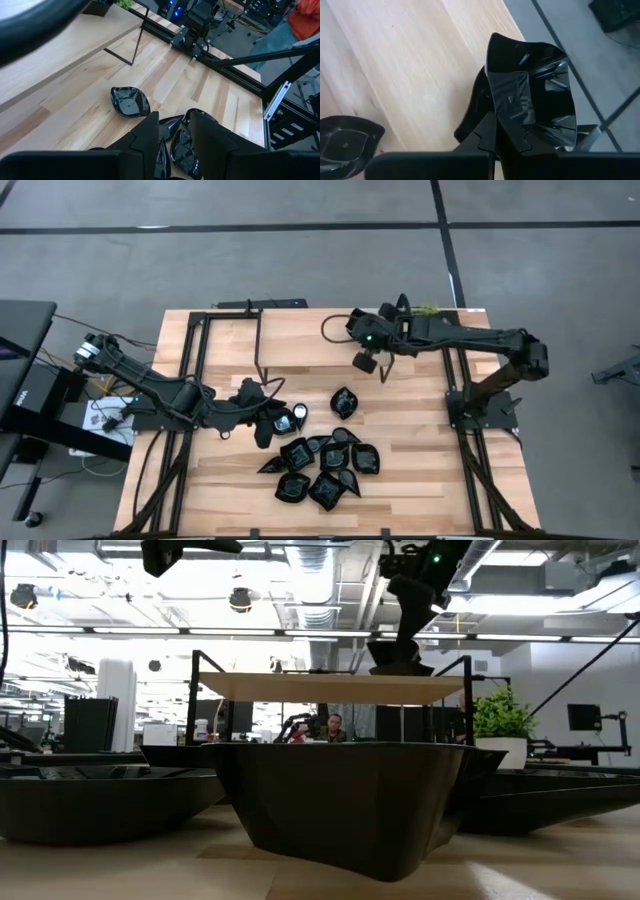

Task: Pick & Place Mini shaped plates
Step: Stack the black distorted square plate on the black distorted square plate on the shelf

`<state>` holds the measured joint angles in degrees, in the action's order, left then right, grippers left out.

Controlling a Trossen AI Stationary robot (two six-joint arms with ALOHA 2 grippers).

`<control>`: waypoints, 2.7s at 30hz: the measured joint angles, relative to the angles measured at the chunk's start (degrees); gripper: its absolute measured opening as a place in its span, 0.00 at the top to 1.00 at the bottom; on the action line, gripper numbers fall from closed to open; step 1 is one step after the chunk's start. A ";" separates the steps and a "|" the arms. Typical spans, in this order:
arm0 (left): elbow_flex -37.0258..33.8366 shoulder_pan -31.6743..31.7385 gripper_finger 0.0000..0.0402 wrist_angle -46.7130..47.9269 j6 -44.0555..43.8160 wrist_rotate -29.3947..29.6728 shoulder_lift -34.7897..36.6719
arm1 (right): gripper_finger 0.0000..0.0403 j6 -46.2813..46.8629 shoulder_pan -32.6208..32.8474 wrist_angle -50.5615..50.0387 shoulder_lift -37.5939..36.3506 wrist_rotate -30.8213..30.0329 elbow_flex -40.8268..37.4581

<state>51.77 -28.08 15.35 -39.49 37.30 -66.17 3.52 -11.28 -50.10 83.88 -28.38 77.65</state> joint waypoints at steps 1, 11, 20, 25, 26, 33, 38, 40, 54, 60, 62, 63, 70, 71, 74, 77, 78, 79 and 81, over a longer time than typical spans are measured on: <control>0.00 0.00 0.72 0.00 0.00 0.00 0.00 | 1.00 0.45 0.36 -0.04 0.32 -0.45 0.00; 0.00 -0.02 0.72 0.00 0.22 0.00 0.00 | 1.00 2.61 1.56 -0.50 0.51 -4.44 0.02; 0.00 0.00 0.72 0.00 0.22 0.00 0.00 | 1.00 2.61 1.92 -0.47 0.44 -4.51 0.07; 0.00 -0.01 0.72 0.00 0.22 0.00 0.00 | 0.97 2.59 1.94 -0.71 0.44 -4.51 0.07; 0.00 0.00 0.72 0.00 0.22 0.00 0.00 | 0.96 2.59 1.92 -0.71 0.45 -4.49 0.07; 0.00 0.00 0.72 0.00 0.22 0.00 0.00 | 0.87 2.59 1.89 -0.86 0.81 -4.31 0.07; 0.00 -0.02 0.72 0.00 0.24 0.02 0.00 | 0.84 1.21 1.95 -0.31 0.79 -4.34 0.07; 0.00 -0.01 0.72 0.00 0.24 0.00 0.00 | 0.84 0.84 1.96 -0.90 0.81 -4.35 0.49; 0.00 0.87 0.72 0.03 0.39 0.00 0.02 | 0.84 -2.61 3.43 3.71 -10.68 -4.70 3.51; 0.00 1.25 0.72 0.07 1.86 -0.37 0.02 | 0.84 -5.38 4.72 5.86 -19.15 -2.22 2.89; 0.00 1.25 0.72 0.32 2.47 -0.50 0.02 | 0.84 -7.17 5.62 8.60 -22.05 2.20 0.95; 0.00 1.25 0.72 0.78 2.96 -1.07 0.02 | 0.84 -7.61 6.03 10.17 -23.54 5.30 -0.35; 0.02 1.22 0.72 10.02 0.35 -6.97 0.02 | 0.84 -7.81 9.71 18.84 -29.33 23.43 -12.41; 0.02 1.21 0.72 11.15 -0.35 -7.63 0.02 | 0.84 -7.07 10.48 19.92 -29.46 24.92 -14.25; 0.02 0.68 0.72 12.90 -1.77 -8.46 0.02 | 0.84 -3.81 12.99 23.80 -28.63 27.09 -19.26; -0.54 -0.14 0.72 12.70 -1.92 -8.81 0.04 | 0.84 -0.96 15.93 26.71 -26.26 27.09 -22.81; -1.02 -0.49 0.72 12.61 -1.94 -8.88 0.04 | 0.84 -0.62 17.04 27.39 -25.15 27.08 -23.47; -1.59 -0.79 0.72 12.69 -1.94 -9.35 0.04 | 0.84 -0.60 18.26 27.95 -24.03 27.08 -23.93; -2.91 -1.31 0.72 12.62 -2.62 -11.04 0.04 | 0.84 -0.60 20.78 29.16 -21.37 27.09 -24.21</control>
<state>48.86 -29.39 27.98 -42.11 26.26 -66.13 2.92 9.51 -20.93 62.50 -1.28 53.43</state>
